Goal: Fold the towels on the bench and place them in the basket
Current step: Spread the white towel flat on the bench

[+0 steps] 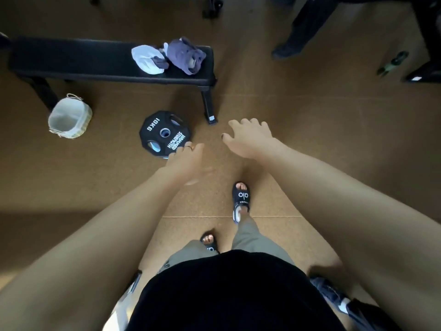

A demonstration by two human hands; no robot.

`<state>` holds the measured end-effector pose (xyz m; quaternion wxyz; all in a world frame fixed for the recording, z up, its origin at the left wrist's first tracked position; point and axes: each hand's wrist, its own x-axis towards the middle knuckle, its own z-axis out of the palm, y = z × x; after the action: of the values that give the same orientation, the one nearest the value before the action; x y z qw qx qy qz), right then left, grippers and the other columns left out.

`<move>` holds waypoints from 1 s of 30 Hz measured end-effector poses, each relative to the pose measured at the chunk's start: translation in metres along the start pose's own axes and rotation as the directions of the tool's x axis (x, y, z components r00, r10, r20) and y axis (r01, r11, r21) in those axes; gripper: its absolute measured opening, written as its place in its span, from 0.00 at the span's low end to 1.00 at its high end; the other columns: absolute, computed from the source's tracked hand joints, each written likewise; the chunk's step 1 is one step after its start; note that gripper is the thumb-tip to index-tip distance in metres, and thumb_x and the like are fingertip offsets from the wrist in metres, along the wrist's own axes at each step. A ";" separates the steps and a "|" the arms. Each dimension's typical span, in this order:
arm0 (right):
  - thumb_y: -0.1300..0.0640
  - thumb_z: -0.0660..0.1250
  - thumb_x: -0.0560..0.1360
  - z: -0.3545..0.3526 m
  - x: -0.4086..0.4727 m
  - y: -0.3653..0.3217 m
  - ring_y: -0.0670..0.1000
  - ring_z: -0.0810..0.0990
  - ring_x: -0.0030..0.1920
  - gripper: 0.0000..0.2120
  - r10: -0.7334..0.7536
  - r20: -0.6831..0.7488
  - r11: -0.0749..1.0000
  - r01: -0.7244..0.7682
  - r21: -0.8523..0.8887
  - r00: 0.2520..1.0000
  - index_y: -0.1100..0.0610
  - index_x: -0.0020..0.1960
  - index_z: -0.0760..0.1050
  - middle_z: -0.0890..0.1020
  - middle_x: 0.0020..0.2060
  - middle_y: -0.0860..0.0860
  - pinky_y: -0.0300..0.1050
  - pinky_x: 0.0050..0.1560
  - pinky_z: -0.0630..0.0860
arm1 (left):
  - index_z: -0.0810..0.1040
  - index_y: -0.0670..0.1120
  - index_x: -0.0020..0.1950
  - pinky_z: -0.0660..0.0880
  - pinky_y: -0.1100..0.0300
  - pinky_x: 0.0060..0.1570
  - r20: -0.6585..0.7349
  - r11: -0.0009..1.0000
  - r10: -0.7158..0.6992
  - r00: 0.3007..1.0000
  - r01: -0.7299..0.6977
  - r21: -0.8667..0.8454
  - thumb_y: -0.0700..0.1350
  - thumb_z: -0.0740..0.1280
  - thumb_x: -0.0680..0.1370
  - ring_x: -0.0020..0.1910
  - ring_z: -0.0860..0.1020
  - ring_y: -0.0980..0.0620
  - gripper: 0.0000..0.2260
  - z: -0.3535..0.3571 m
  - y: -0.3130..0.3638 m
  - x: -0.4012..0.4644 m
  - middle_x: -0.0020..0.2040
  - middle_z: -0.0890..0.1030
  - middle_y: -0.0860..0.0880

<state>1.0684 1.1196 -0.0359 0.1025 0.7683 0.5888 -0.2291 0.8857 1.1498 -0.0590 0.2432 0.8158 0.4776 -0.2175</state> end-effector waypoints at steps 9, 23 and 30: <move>0.39 0.50 0.83 -0.066 0.191 -0.038 0.63 0.68 0.72 0.28 -0.256 0.077 0.960 0.263 -0.100 0.964 0.52 0.77 0.65 0.72 0.73 0.57 0.63 0.70 0.62 | 0.58 0.51 0.80 0.65 0.44 0.71 -0.027 0.941 -0.293 0.956 0.283 -0.187 0.66 0.64 0.78 0.74 0.65 0.40 0.36 -0.081 -0.052 0.109 0.78 0.63 0.44; 0.39 0.51 0.84 -0.132 0.398 -0.221 0.63 0.65 0.76 0.29 -0.375 0.168 0.879 0.408 -0.246 0.911 0.53 0.79 0.61 0.68 0.76 0.58 0.64 0.73 0.60 | 0.56 0.52 0.81 0.64 0.44 0.71 0.004 0.851 -0.395 0.919 0.367 -0.376 0.64 0.66 0.78 0.74 0.64 0.39 0.37 -0.173 -0.237 0.220 0.78 0.62 0.43; 0.39 0.50 0.84 -0.150 0.480 -0.298 0.62 0.66 0.74 0.28 -0.331 0.189 0.899 0.370 -0.234 0.925 0.53 0.78 0.63 0.70 0.74 0.58 0.64 0.71 0.62 | 0.55 0.51 0.81 0.60 0.44 0.73 0.051 0.837 -0.393 0.918 0.380 -0.394 0.64 0.65 0.79 0.77 0.61 0.40 0.37 -0.218 -0.336 0.264 0.79 0.59 0.43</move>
<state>0.9159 1.6804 -0.0978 0.2036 0.6102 0.7339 -0.2180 0.7339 1.6022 -0.1054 0.3465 0.6395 0.6702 -0.1476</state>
